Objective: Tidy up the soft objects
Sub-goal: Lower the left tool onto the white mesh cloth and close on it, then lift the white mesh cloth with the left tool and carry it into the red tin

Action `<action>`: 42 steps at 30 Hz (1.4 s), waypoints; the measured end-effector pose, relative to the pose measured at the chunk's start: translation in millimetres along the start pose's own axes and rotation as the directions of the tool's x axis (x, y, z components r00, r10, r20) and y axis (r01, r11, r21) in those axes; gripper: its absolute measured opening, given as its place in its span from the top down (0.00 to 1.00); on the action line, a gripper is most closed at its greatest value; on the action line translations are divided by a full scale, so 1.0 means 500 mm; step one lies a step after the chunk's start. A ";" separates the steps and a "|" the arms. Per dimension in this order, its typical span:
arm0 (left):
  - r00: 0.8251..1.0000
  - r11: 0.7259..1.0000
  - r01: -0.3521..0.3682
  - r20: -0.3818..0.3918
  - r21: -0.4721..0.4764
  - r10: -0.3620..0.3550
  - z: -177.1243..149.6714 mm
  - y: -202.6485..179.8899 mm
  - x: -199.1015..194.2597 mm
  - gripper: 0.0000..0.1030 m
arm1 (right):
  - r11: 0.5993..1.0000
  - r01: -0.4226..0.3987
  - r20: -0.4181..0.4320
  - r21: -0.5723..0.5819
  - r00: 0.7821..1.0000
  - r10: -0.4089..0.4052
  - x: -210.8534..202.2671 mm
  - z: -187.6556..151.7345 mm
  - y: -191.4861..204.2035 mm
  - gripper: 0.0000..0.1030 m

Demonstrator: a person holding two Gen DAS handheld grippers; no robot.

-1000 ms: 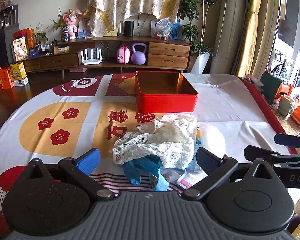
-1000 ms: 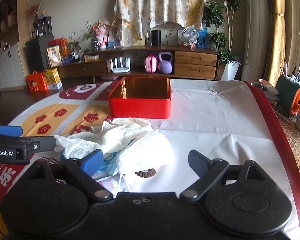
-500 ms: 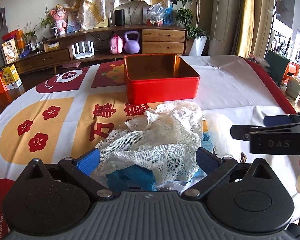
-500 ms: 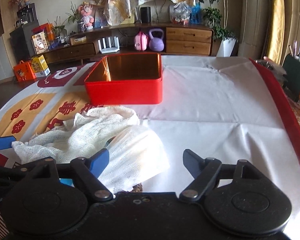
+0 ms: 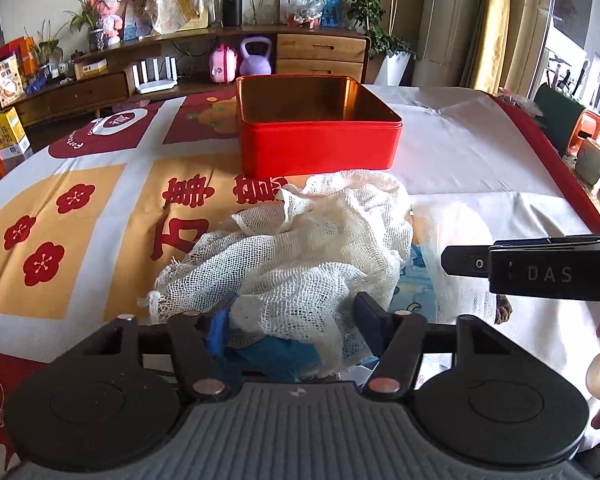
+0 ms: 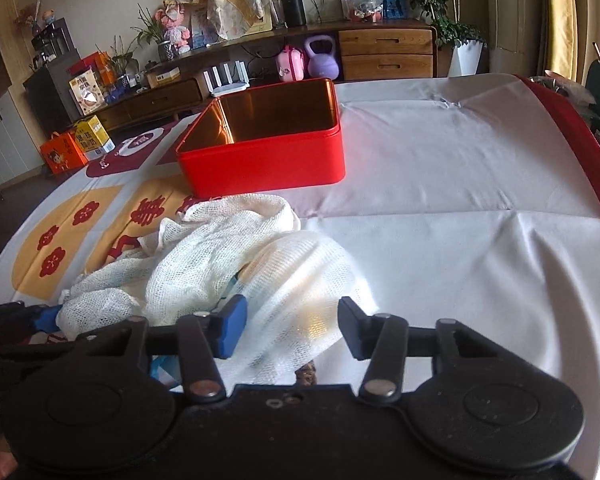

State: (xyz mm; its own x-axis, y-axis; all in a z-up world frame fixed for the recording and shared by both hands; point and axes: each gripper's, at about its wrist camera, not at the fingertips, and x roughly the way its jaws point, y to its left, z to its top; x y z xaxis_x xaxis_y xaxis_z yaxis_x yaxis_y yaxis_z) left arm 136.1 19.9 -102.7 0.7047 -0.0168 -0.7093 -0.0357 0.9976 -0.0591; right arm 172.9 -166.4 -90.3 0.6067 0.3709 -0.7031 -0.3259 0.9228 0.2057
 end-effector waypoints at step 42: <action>0.987 1.000 0.007 0.160 -0.030 -0.002 0.197 0.067 -0.136 0.93 | 0.996 -0.060 0.147 -0.061 0.987 0.068 -0.159 0.129 -0.012 1.00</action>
State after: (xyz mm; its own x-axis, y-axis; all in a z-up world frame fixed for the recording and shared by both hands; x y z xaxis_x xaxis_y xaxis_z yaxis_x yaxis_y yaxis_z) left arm 156.5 60.8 12.7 0.8093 -0.0076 -0.5873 -0.0520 0.9951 -0.0845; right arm 173.2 -194.8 8.2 0.6830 0.4442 -0.5798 -0.4051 0.8909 0.2053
